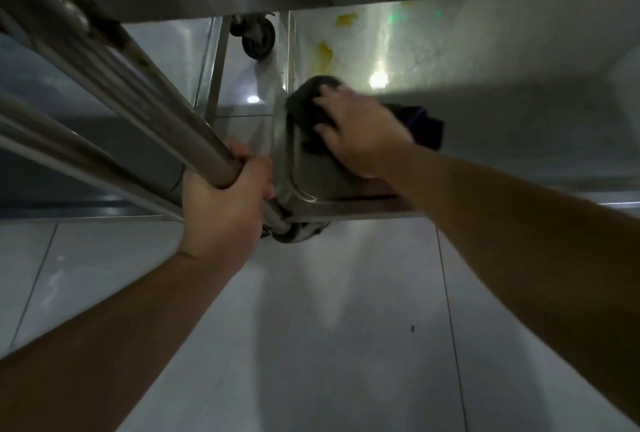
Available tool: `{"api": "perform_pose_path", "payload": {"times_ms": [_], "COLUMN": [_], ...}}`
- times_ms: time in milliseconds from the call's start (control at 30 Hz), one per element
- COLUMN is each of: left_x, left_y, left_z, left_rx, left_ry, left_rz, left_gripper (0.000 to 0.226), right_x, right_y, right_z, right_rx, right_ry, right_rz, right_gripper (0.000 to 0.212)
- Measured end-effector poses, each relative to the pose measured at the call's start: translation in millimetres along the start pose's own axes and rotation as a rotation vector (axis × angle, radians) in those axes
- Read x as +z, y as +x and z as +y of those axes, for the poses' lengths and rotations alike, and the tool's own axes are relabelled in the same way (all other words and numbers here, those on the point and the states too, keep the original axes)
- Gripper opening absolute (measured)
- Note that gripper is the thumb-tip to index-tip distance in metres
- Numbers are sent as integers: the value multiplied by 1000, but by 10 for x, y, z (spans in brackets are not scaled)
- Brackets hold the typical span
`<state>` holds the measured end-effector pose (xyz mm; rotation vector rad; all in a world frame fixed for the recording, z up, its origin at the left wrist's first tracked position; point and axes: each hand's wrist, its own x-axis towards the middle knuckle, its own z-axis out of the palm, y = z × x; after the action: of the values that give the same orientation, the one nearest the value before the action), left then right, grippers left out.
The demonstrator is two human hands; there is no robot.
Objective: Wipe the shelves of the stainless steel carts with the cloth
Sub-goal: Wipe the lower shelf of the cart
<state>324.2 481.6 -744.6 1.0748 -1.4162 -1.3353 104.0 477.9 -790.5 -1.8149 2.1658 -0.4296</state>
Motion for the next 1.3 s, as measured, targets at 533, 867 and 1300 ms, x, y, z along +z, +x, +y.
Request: {"api": "perform_pose_path", "payload": {"times_ms": [533, 867, 1300], "left_x": [-49, -53, -36], "left_y": [41, 54, 30], "left_z": [-23, -89, 10], "left_rx": [22, -8, -40], "left_ry": [24, -35, -12], "left_rz": [-73, -91, -54], "left_gripper": [28, 31, 21], "right_x": [223, 194, 290], "right_y": [774, -623, 453], "right_z": [-392, -142, -473], "right_rx": [190, -355, 33], "right_ry": [14, 9, 58], "right_rz": [59, -246, -28], "right_gripper": [62, 57, 57]}}
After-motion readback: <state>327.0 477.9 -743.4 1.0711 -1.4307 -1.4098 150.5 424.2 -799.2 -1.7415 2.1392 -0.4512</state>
